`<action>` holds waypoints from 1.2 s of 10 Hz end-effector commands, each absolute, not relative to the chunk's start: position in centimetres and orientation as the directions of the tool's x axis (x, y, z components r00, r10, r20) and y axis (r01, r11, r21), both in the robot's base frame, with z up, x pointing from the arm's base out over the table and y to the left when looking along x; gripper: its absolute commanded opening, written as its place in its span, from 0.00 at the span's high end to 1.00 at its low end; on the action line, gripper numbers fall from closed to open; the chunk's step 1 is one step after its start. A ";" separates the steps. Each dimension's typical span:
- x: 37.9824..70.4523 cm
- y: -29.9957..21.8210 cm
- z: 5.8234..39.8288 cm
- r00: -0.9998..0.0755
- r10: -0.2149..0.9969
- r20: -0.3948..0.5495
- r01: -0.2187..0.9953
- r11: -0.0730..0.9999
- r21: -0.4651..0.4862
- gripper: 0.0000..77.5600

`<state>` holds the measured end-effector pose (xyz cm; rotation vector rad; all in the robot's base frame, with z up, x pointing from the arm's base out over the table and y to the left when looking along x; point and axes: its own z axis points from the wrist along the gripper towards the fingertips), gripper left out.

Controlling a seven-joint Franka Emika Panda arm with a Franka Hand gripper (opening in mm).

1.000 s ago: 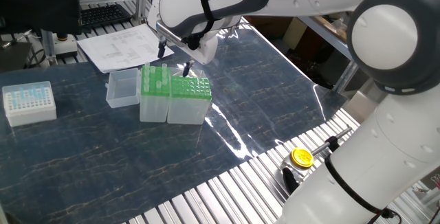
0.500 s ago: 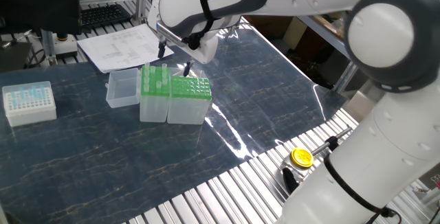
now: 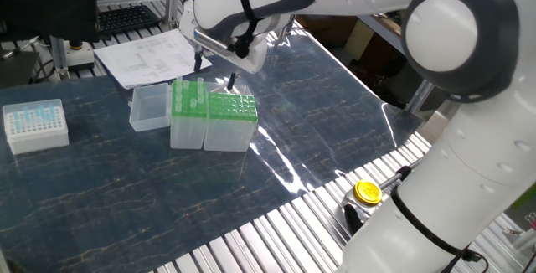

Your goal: Transfer all large pipette tips from one holder to another

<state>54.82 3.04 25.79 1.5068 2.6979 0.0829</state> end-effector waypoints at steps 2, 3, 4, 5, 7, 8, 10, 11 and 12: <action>57.8 0.0 25.4 -0.690 0.724 -0.018 0.723 0.689 0.050 0.00; 58.1 -0.3 25.4 -0.705 0.709 -0.021 0.708 0.705 0.047 0.00; 58.2 -0.5 25.4 -0.709 0.704 -0.022 0.703 0.710 0.046 0.00; 58.8 -0.9 25.7 -0.721 0.692 -0.024 0.691 0.721 0.044 0.00; 59.5 -1.5 26.1 -0.727 0.686 -0.018 0.685 0.727 0.047 0.00; 59.6 -1.5 26.1 -0.728 0.685 -0.017 0.684 0.728 0.046 0.00; 59.6 -1.6 26.1 -0.729 0.684 -0.024 0.683 0.730 0.041 0.00; 59.6 -1.6 26.1 -0.724 0.689 -0.022 0.688 0.724 0.043 0.00; 59.6 -1.6 26.1 -0.719 0.695 -0.021 0.694 0.719 0.043 0.00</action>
